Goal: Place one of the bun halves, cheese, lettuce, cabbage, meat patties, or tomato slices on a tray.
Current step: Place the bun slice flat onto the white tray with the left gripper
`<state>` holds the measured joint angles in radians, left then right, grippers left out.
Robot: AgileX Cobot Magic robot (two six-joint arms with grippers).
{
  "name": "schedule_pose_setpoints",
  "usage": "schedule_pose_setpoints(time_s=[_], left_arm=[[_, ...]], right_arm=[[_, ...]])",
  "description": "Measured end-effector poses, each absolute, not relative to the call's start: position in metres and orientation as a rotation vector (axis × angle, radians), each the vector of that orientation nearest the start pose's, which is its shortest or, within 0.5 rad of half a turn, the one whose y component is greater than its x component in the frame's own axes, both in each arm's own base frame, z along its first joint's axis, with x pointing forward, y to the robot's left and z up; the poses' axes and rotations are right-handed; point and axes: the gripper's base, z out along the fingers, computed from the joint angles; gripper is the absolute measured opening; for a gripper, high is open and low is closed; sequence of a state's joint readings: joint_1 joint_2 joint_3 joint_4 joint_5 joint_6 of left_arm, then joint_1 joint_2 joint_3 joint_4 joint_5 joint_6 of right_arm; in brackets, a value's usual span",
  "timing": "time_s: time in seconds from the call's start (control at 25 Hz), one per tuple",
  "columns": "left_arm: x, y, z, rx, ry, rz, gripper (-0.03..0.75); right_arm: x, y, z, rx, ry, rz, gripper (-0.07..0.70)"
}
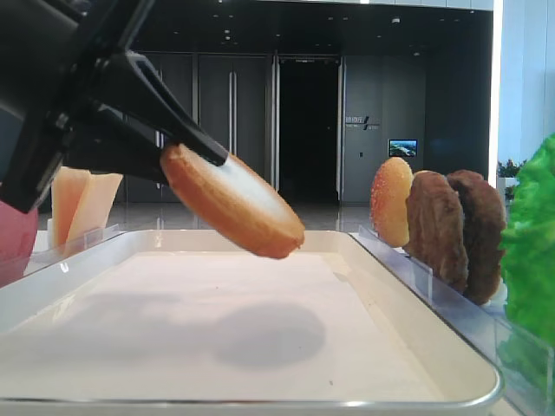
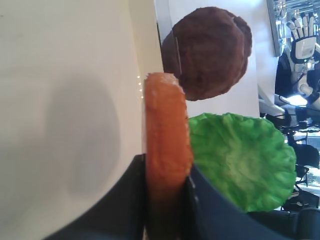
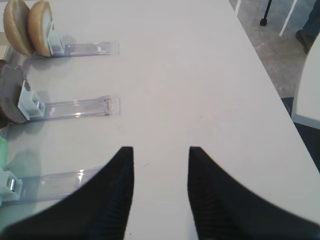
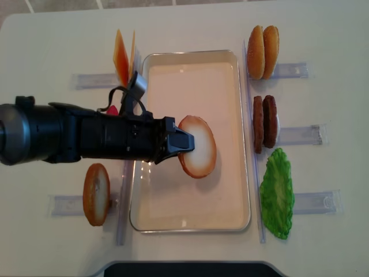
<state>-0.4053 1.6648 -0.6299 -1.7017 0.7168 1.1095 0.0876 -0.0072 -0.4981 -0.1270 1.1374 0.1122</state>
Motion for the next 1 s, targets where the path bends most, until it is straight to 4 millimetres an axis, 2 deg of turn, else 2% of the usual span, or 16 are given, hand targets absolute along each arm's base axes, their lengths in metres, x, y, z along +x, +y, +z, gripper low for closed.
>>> schedule_pose_setpoints(time_s=[0.24, 0.6, 1.0], left_arm=[[0.233, -0.161, 0.143, 0.047, 2.617, -1.234, 0.126], [0.236, -0.16, 0.13, 0.005, 2.661, -1.175, 0.125], [0.237, -0.161, 0.127, -0.009, 2.667, -1.19, 0.124]], right_arm=[[-0.009, -0.011, 0.271, 0.038, 2.108, -0.034, 0.283], [-0.009, -0.011, 0.271, 0.038, 2.108, -0.034, 0.283], [-0.009, -0.011, 0.271, 0.038, 2.108, -0.034, 0.283]])
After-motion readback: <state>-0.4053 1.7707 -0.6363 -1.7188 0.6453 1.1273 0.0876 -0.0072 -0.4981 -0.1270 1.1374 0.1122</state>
